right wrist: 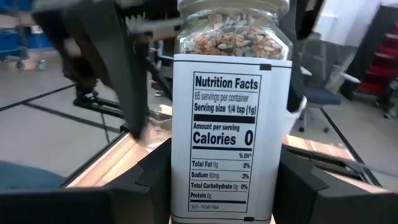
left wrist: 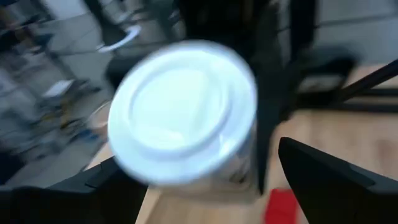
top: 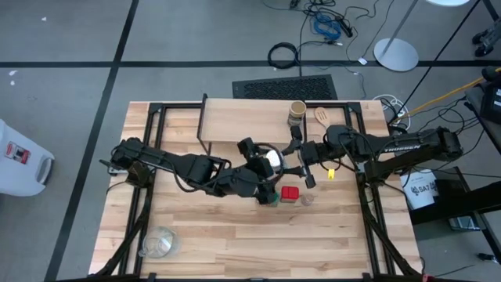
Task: Shelf spices
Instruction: Put the white seasoning bottle on the shelf
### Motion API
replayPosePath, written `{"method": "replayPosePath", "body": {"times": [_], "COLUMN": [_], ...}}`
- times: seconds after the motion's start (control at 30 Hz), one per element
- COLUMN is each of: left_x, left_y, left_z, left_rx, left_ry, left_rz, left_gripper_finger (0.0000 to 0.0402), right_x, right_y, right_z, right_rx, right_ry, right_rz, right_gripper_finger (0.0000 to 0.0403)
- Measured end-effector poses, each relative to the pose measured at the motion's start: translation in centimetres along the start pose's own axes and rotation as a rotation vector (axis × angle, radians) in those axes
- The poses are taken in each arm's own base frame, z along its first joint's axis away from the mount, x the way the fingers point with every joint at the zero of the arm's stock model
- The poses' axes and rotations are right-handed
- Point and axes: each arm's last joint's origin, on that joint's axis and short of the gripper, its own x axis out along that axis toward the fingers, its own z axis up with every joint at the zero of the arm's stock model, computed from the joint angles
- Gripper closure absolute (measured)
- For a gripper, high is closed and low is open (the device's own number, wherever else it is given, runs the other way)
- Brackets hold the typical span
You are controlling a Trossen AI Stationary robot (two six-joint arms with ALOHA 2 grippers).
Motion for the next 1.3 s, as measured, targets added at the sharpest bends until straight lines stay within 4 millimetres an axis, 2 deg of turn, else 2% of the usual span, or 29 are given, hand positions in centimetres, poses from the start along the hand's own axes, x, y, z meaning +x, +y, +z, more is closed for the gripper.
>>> {"method": "replayPosePath", "body": {"times": [0.13, 0.33, 0.73, 1.07, 1.17, 1.3], "left_x": [0.2, 0.7, 0.2, 0.6, 1.0, 1.2], "left_y": [0.2, 0.8, 1.3, 2.1, 2.5, 2.8], "left_z": [0.7, 0.7, 1.0, 2.3, 2.3, 2.3], "left_rx": [-0.006, -0.003, 0.047, 0.056, 0.054, 0.052], "left_ry": [-0.055, -0.049, -0.057, -0.177, -0.174, -0.179], "left_rz": [-0.071, -0.066, -0.05, -0.102, -0.113, -0.137], "left_gripper_finger": [0.0052, 0.0052, 0.0052, 0.0053, 0.0065, 0.0101], "right_x": [0.0, -0.2, -1.9, -3.2, -3.5, -3.5], "right_y": [0.0, -0.1, -0.5, -0.4, -0.3, -0.2], "right_z": [0.3, 0.6, 1.6, 2.4, 2.7, 2.6], "right_rx": [-0.032, -0.073, -0.101, -0.13, -0.121, -0.117], "right_ry": [-0.028, -0.048, -0.084, -0.117, -0.132, -0.129], "right_rz": [0.012, -0.006, -0.038, -0.049, -0.032, -0.026], "right_gripper_finger": [0.022, 0.0219, 0.0219, 0.0219, 0.0219, 0.0219]}}
